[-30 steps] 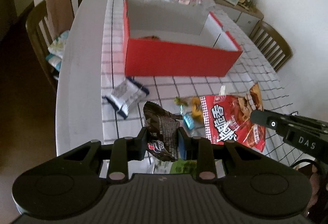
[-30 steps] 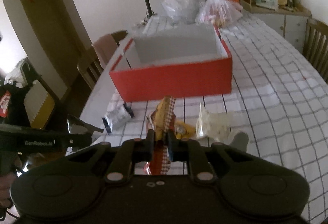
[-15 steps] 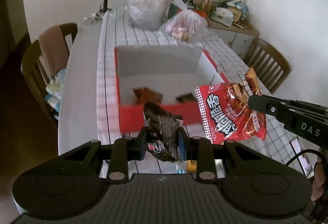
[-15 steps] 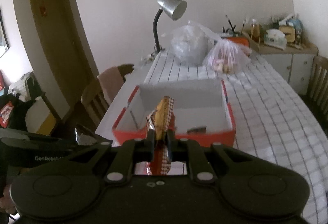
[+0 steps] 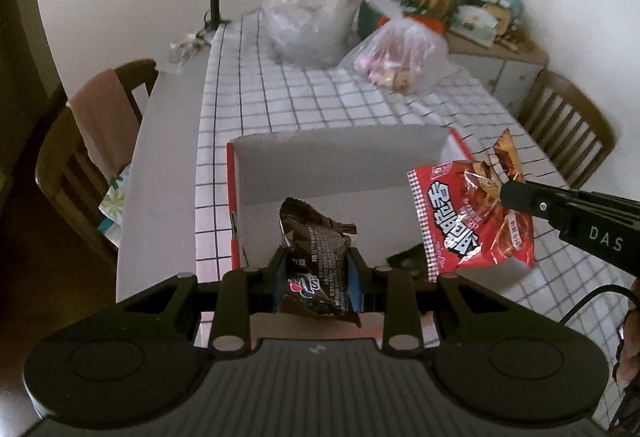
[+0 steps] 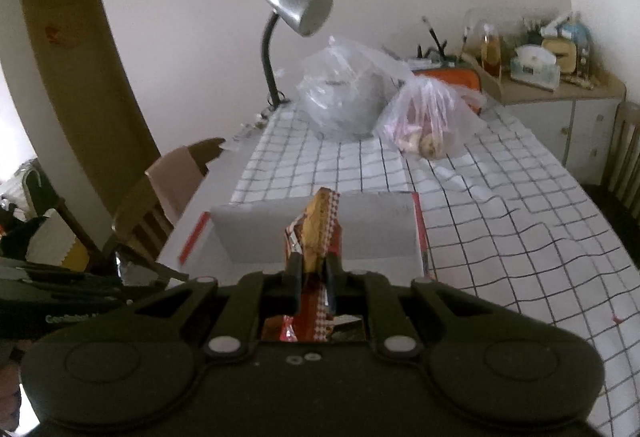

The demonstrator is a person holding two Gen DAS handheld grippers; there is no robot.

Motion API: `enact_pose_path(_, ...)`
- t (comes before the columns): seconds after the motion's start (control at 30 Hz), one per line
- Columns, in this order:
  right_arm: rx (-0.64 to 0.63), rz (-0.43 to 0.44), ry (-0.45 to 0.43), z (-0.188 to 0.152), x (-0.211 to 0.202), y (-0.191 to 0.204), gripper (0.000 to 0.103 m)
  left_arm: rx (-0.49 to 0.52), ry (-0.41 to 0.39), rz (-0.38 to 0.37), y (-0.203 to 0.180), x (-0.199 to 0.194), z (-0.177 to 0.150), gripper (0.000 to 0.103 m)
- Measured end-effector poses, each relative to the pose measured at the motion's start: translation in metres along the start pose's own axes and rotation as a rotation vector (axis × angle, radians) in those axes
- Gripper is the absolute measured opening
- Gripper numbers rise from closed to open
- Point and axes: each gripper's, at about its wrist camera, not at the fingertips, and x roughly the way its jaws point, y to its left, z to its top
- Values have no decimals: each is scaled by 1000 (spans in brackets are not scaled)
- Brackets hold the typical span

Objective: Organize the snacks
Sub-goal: 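Carry M&M's bag and red chip bag over the red box with both tools, then open both tools to drop the bags into the box, withdraw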

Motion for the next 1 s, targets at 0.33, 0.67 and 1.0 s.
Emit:
enact_pose_path(0.33,57,-3,113,-3,62,-24,10,11,101,46,-5,59,14,30)
enact_pose_path(0.67,71,-15,188,-15,85,-33,11,34,182,63,-13,95,9,30)
enact_pose_path(1.0,51,-21,218,-21,83,-31,22,37,197,71,-15,95,4,30)
